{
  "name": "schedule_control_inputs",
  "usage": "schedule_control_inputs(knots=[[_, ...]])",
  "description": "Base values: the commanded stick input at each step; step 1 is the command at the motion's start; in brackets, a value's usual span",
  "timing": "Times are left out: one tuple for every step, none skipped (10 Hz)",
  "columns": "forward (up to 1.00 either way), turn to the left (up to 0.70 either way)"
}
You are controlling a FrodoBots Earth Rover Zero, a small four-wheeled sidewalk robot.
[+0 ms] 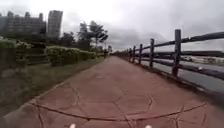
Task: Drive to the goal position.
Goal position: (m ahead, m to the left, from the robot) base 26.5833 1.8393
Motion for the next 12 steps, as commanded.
schedule_control_inputs(knots=[[0.85,0.00],[0.85,0.00],[0.85,0.00],[0.85,0.00],[0.85,0.00],[0.85,0.00],[0.85,-0.03],[0.85,-0.27],[0.85,-0.34],[0.85,-0.34],[0.85,-0.34],[0.85,-0.34]])
